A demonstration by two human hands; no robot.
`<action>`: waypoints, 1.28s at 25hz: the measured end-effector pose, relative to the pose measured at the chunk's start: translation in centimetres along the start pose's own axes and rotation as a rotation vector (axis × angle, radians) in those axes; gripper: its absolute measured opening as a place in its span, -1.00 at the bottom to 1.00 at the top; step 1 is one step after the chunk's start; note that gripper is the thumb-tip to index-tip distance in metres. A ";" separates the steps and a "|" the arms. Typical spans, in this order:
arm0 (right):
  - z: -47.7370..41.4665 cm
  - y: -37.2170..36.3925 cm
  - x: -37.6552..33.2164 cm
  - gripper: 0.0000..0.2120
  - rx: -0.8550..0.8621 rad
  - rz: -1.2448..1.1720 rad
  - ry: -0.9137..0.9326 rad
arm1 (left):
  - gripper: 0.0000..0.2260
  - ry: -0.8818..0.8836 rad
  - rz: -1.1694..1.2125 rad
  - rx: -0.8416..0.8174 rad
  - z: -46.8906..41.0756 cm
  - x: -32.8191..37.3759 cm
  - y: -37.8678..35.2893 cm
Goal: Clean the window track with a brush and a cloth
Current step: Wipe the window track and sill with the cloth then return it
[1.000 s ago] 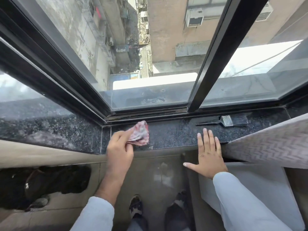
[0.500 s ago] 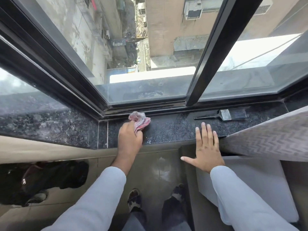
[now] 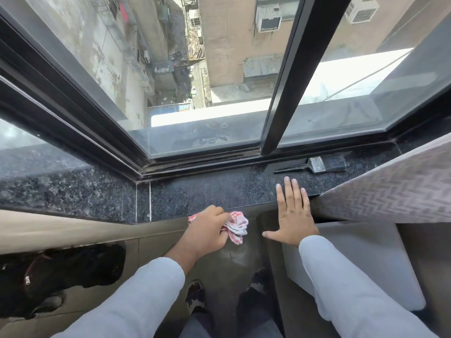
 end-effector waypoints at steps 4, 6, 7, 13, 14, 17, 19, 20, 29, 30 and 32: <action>0.7 1.1 0.5 0.31 0.008 0.010 0.055 | -0.72 0.092 0.071 -0.196 4.6 -0.1 -4.2; 2.5 1.4 1.5 0.08 0.084 -0.047 0.115 | -0.60 0.110 0.095 -0.184 5.0 0.7 -4.9; 4.1 1.0 2.5 -0.02 0.109 -0.083 0.126 | -0.54 0.098 0.101 -0.164 4.2 1.7 -4.5; 18.6 -8.5 14.2 -0.27 0.084 -0.336 -0.395 | -0.66 -0.489 0.006 -0.024 -6.3 15.1 -1.6; 20.8 -10.0 15.8 -0.26 0.061 -0.352 -0.479 | -0.70 -0.561 -0.015 -0.021 -7.9 17.4 -2.3; 25.1 -13.2 17.6 -0.17 -0.004 -0.327 -0.600 | -0.78 -0.688 -0.151 -0.044 -12.0 22.2 -6.9; 26.2 -14.5 17.8 -0.15 -0.014 -0.344 -0.667 | -0.82 -0.843 -0.199 -0.103 -13.8 24.9 -11.5; 26.4 -14.9 17.7 -0.15 -0.015 -0.364 -0.698 | -0.84 -0.911 -0.193 -0.140 -14.3 25.8 -13.6; 26.3 -16.3 17.6 -0.21 0.020 -0.393 -0.729 | -0.58 -0.642 -0.399 -0.681 -14.6 24.2 -23.2; 26.0 -16.0 17.5 -0.20 0.017 -0.383 -0.720 | -0.56 -0.625 -0.370 -0.671 -14.5 24.1 -22.6; 24.8 -14.6 17.3 -0.19 0.017 -0.346 -0.657 | -0.52 -0.623 -0.306 -0.580 -14.4 23.7 -20.2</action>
Point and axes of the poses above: each hand's wrist, its own z-axis away from the middle knuckle, its own y-axis out of the back of the hand, x = y × z, the point moved 6 cm from there along -z, towards the middle knuckle, and after that the axes turned 11 degrees about -y, right-handed, at the moved point
